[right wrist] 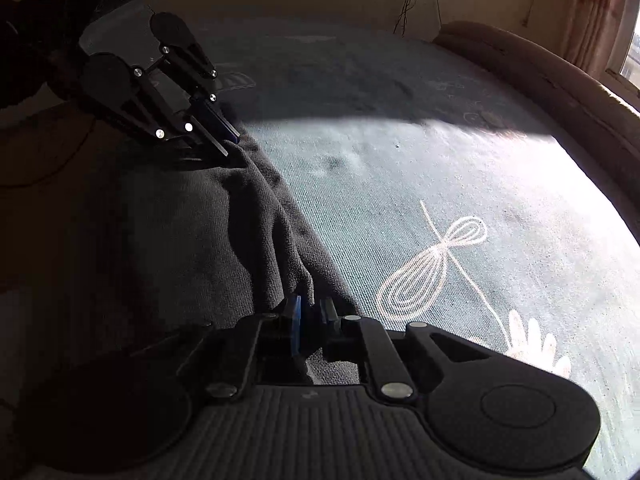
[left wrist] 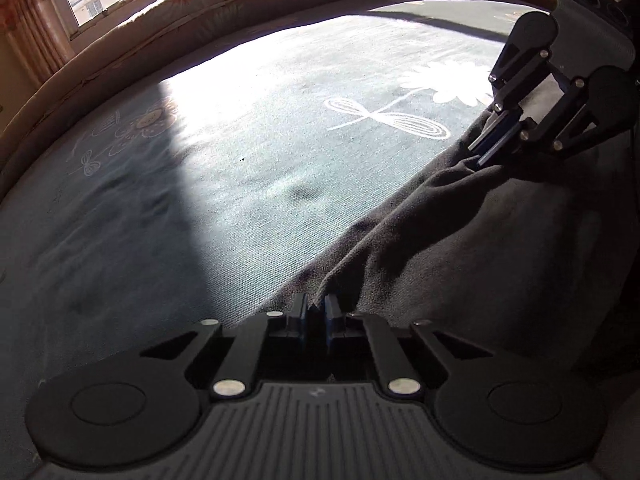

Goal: Fold clothes

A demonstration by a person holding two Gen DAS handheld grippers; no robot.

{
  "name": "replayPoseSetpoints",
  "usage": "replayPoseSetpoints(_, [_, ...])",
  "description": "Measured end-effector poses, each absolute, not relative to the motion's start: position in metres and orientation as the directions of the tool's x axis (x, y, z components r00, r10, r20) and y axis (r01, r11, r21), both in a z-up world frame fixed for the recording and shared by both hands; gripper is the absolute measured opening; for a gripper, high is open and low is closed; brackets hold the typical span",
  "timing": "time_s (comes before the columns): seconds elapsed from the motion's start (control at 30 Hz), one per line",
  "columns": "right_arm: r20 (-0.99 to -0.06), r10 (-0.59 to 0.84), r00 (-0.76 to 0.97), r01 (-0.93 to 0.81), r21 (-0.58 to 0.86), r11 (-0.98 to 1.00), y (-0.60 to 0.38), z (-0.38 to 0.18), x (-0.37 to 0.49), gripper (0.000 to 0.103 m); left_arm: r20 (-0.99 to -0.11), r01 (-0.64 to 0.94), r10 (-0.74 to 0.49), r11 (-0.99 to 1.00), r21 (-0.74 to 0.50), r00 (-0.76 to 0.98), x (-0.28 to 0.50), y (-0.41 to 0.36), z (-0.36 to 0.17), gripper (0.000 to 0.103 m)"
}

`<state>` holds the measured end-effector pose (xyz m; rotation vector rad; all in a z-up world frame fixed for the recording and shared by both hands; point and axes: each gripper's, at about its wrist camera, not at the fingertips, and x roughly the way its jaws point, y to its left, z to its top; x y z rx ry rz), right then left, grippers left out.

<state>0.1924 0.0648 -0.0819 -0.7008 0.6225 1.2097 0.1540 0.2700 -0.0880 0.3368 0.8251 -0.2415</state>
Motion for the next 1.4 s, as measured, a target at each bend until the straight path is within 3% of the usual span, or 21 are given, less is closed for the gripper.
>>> replayPoseSetpoints(0.23, [-0.702,0.588,0.402,-0.914,-0.267,0.306,0.078,-0.079,0.197,0.001,-0.734,0.294,-0.044,0.931,0.216,0.678,0.158,0.275,-0.084,0.002])
replayPoseSetpoints(0.37, [-0.712,0.565,0.416,-0.904,-0.253,0.346,0.081,-0.087,0.204,0.001,-0.732,0.288,-0.063,0.939,0.186,0.678,0.154,0.28,-0.083,0.003])
replayPoseSetpoints(0.4, [-0.711,0.582,0.394,-0.913,-0.229,0.337,0.078,-0.083,0.204,0.001,-0.727,0.316,-0.095,0.933,0.174,0.68,0.149,0.28,-0.08,0.008])
replayPoseSetpoints(0.47, [-0.69,0.633,0.351,-0.931,-0.186,0.313,0.069,-0.07,0.2,0.007,-0.724,0.355,-0.134,0.921,0.162,0.677,0.145,0.281,-0.076,0.021])
replayPoseSetpoints(0.53, [-0.683,0.665,0.3,-0.95,-0.151,0.274,0.071,-0.062,0.2,0.01,-0.734,0.36,-0.124,0.917,0.173,0.667,0.149,0.281,-0.077,0.026])
replayPoseSetpoints(0.77, [-0.726,0.671,0.151,-0.985,-0.055,0.162,0.106,-0.071,0.207,0.02,-0.795,0.404,-0.112,0.897,0.176,0.596,0.162,0.285,-0.091,0.03])
replayPoseSetpoints(0.9, [-0.745,0.648,0.159,-0.986,-0.092,0.137,0.109,-0.081,0.198,0.024,-0.802,0.433,-0.098,0.877,0.21,0.589,0.156,0.278,-0.092,0.029])
replayPoseSetpoints(1.0, [-0.746,0.646,0.163,-0.986,-0.098,0.136,0.106,-0.08,0.193,0.023,-0.8,0.462,-0.087,0.851,0.25,0.594,0.149,0.268,-0.093,0.012])
replayPoseSetpoints(1.07, [-0.748,0.639,0.18,-0.984,-0.124,0.131,0.106,-0.078,0.186,0.013,-0.79,0.468,-0.061,0.832,0.298,0.611,0.143,0.259,-0.095,0.002])
replayPoseSetpoints(1.13, [-0.74,0.635,0.223,-0.974,-0.188,0.124,0.106,-0.076,0.175,0.005,-0.77,0.455,-0.044,0.828,0.329,0.637,0.136,0.254,-0.092,0.001])
replayPoseSetpoints(1.33, [-0.681,0.66,0.319,-0.947,-0.262,0.186,0.103,-0.058,0.171,0.004,-0.705,0.36,-0.037,0.878,0.316,0.709,0.14,0.265,-0.072,0.001])
replayPoseSetpoints(1.4, [-0.69,0.649,0.32,-0.947,-0.249,0.203,0.11,-0.066,0.18,0.004,-0.725,0.345,-0.027,0.891,0.295,0.688,0.149,0.268,-0.078,0.003])
